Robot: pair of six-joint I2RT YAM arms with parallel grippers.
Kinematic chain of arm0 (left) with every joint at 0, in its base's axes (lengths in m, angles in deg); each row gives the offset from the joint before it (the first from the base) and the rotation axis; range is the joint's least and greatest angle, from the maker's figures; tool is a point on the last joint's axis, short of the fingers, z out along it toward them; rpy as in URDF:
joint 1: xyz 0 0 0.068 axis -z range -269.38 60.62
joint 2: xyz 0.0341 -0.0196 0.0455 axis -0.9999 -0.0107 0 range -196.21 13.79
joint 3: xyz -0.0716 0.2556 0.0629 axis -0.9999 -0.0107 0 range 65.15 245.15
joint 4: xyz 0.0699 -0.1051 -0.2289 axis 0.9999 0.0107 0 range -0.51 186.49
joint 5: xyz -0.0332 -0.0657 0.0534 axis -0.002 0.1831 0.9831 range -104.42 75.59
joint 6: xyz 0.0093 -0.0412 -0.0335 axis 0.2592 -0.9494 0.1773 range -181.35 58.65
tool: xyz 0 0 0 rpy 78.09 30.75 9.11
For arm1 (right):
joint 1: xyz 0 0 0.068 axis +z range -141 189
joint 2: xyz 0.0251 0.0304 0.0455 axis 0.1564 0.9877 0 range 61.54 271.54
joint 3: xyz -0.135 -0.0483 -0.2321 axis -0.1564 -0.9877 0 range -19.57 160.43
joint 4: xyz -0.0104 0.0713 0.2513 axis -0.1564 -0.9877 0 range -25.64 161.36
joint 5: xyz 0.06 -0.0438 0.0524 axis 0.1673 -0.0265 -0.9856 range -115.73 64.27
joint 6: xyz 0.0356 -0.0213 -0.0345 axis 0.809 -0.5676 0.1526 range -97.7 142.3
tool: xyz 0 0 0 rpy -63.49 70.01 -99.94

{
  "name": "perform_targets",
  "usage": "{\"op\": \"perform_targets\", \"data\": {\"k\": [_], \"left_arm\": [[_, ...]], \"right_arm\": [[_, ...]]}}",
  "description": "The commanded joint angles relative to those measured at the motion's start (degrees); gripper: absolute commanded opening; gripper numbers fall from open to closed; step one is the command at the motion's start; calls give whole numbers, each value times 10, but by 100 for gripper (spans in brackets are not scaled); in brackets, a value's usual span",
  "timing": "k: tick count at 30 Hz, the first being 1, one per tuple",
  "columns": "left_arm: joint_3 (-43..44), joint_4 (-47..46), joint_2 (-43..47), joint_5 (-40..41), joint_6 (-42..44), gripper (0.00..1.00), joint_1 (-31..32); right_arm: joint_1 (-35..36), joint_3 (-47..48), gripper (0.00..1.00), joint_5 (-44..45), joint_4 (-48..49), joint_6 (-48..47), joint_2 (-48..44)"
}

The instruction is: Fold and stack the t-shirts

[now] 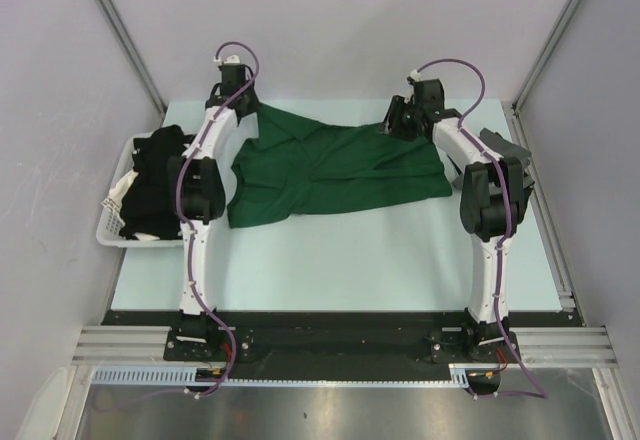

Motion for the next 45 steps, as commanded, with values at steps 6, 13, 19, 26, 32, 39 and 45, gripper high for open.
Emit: {"op": "perform_targets", "data": {"k": [6,13,19,26,32,39,45], "left_arm": [[43,-113,34,28,-15,0,-19],[46,-128,13,32,-10,0,-35],[26,-129,1,26,-3,0,-42],[16,-128,-4,14,-13,4,-43],[3,-123,5,6,-11,8,-43],[-8,-93,21,-21,-11,19,-42],[-49,-59,61,-41,6,26,-37]], "right_arm": [[-9,3,48,-11,19,-6,-6],[-15,14,48,-18,19,1,5],[-25,21,47,-11,15,-5,8],[-38,44,47,2,7,-16,22],[-54,106,48,33,-5,-27,58],[-65,204,48,90,-9,-53,119],[-72,254,49,116,-2,-77,160]]}}
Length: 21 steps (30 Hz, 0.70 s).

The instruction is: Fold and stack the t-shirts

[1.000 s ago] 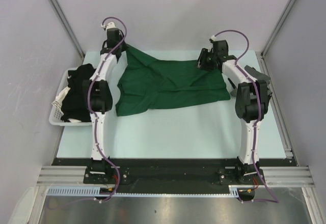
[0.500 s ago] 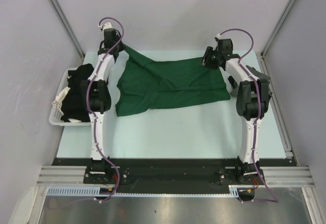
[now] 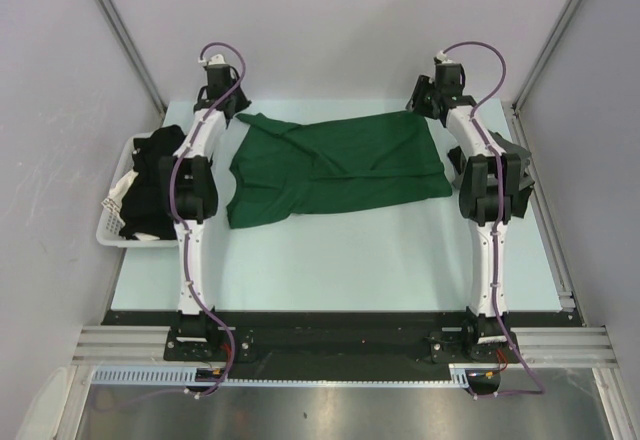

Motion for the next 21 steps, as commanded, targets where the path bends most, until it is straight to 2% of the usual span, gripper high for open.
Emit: {"op": "perform_targets", "data": {"k": [1,6,11,21], "left_arm": [[-33,33,65,-19,14,27,4],[-109,39,123,-58,18,27,14],[-177,46,168,-60,23,27,41],[-204,56,189,-71,8,26,84]], "right_arm": [[-6,51,49,35,11,-32,30],[-11,100,50,36,14,-50,66],[-13,137,50,32,27,-56,96],[-29,166,50,19,52,-44,135]]}}
